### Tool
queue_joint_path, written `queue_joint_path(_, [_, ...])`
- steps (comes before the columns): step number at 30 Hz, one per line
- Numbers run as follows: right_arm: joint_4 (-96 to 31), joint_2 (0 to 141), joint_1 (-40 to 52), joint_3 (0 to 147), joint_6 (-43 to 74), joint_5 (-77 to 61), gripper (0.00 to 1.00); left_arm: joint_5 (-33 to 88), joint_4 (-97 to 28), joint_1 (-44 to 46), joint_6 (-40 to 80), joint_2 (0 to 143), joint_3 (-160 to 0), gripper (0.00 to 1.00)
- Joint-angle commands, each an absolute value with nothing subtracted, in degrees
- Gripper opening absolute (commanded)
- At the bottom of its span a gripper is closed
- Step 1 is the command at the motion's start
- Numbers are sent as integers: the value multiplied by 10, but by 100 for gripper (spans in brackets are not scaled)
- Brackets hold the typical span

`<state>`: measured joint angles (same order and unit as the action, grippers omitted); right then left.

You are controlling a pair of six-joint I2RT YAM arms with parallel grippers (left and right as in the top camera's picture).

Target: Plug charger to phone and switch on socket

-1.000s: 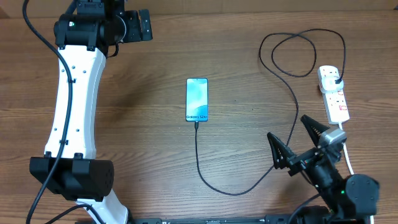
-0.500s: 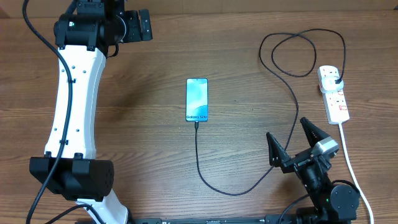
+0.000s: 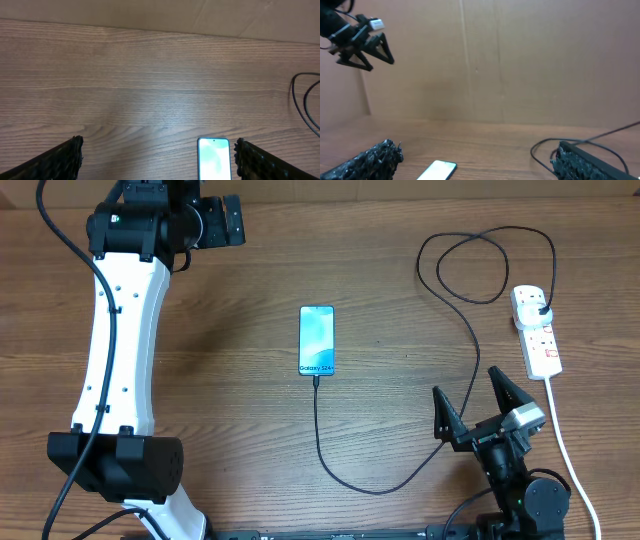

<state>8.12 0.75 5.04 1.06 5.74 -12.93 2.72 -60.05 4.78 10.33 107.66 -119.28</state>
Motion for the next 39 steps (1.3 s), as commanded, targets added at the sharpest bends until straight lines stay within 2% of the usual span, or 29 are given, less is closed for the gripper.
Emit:
queue_joint_path(1, [87,1,56,4,55,-108,100,25,-600,50,99,1079,-1193,100])
queue_joint_path(12, [-41,1,56,4,77,-101,100,25,-600,50,99,1079,-1193,100])
queue_joint_path(39, [-40,2,56,4,76,-103,100,25,-600,50,99,1079,-1193,100])
